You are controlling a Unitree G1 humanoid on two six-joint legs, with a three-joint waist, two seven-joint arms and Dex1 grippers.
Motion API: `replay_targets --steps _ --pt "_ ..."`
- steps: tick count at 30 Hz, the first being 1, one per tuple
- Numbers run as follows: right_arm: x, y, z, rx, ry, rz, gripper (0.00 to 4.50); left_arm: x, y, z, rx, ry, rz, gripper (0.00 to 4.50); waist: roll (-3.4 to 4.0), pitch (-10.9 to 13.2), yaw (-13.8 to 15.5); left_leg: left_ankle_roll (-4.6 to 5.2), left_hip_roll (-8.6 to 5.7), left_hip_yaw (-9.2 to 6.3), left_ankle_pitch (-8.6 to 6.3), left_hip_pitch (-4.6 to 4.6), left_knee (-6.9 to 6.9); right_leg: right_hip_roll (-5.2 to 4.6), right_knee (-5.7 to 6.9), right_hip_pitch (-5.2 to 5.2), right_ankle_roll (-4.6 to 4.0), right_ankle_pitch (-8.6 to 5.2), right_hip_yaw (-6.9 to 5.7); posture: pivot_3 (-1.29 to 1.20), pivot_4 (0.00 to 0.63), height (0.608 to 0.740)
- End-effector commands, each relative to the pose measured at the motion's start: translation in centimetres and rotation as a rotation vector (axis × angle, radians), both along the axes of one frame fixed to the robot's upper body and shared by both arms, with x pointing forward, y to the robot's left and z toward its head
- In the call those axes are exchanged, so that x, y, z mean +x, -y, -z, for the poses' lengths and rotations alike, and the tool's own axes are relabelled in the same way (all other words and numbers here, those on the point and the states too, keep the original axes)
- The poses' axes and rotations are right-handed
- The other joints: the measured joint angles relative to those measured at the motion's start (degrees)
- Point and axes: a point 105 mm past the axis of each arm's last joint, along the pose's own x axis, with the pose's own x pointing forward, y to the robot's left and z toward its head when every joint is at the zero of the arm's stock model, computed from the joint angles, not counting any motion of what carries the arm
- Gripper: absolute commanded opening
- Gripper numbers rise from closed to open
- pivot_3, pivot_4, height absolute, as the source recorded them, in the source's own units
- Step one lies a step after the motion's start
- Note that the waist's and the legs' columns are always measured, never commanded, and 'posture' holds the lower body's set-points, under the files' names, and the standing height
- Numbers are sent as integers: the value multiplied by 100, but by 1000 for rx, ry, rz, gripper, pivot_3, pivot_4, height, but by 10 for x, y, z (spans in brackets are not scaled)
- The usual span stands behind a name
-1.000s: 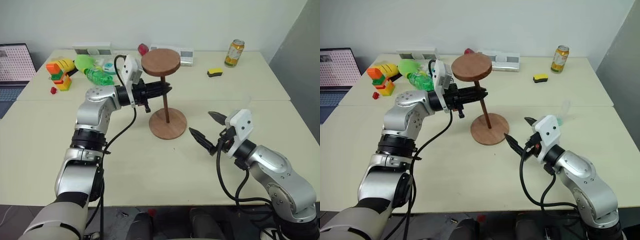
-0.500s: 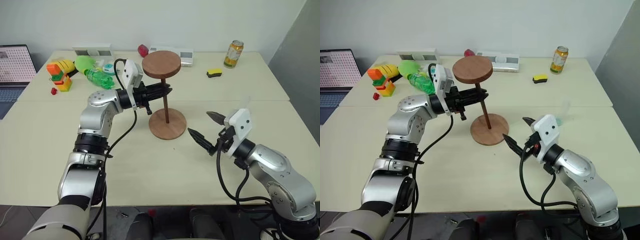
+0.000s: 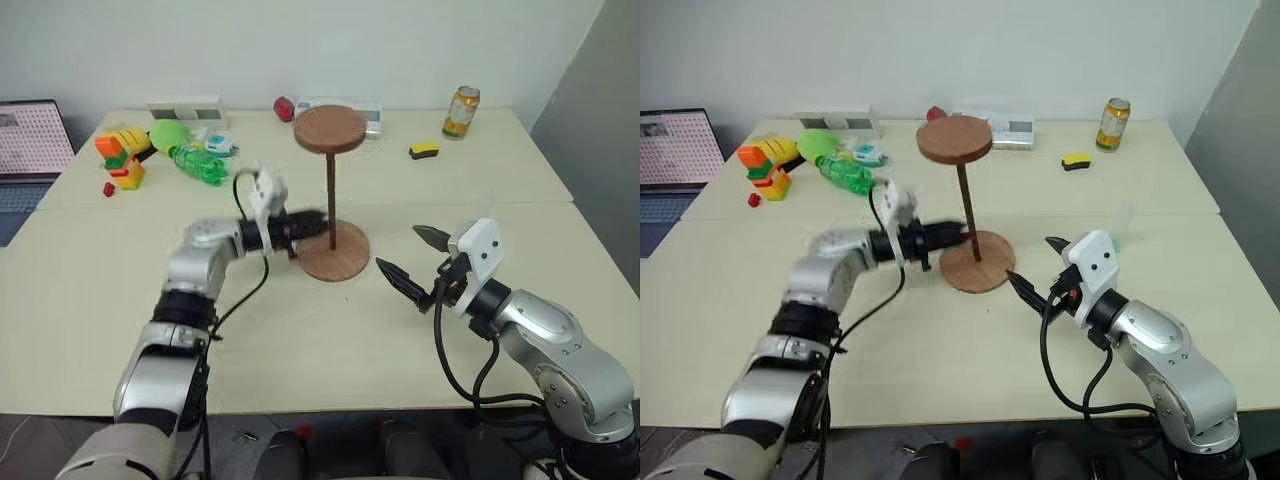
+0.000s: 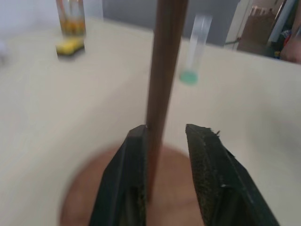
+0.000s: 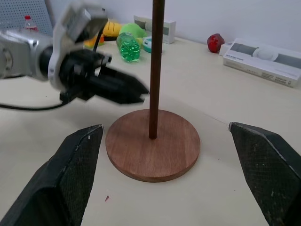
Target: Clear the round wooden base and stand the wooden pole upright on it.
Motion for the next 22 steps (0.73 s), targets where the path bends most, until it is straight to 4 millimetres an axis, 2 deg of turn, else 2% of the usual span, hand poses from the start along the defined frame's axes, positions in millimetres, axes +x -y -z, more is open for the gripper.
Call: replay_targets --steps 1,4,8,11,14,16,18,22 --pt "-1 -1 -13 4 51 -17 4500 1 5 -36 -19 113 33 2250 -1 0 20 -2 1 -3 1 -18 3 -1 -1 -12 0 0 -5 0 150 740" --pt "1 -2 -11 4 43 -25 4500 -3 4 -35 -13 109 44 2916 -1 0 34 -22 -4 -1 12 -28 2 -11 -10 -15 0 0 -6 0 150 740" --pt "2 -1 -7 -12 27 -47 4500 -14 -9 -28 46 80 61 3811 -1 0 15 -20 -4 2 11 -24 1 -12 -8 -14 0 0 -3 0 150 740" --pt "7 12 -8 -65 28 -58 4500 -20 -45 -34 214 140 62 4418 1 4 -27 -18 -1 5 10 -21 -2 -6 -5 -17 0 0 0 0 150 740" --pt "13 33 -7 -150 -3 -97 4500 -14 -86 -55 301 161 -49 4488 4 7 -24 -1 1 3 1 -21 -3 -1 -5 -19 -2 -1 -1 0 150 740" --pt "15 43 -3 -212 -48 -137 4500 -17 -106 -59 348 135 -84 4488 5 8 -11 1 -2 5 -1 -22 -2 -5 -7 -18 -2 -1 -1 0 150 740" --pt "18 48 -1 -230 -66 -150 4500 -19 -119 -56 386 122 -108 4488 5 8 -4 1 -2 7 -1 -21 -3 -5 -10 -17 -1 -1 -1 0 150 740" --pt "22 52 -2 -240 -71 -164 4500 -19 -130 -51 445 134 -137 4488 5 9 22 1 -1 5 -1 -23 -1 -6 -9 -16 -1 -1 -4 0 150 740"
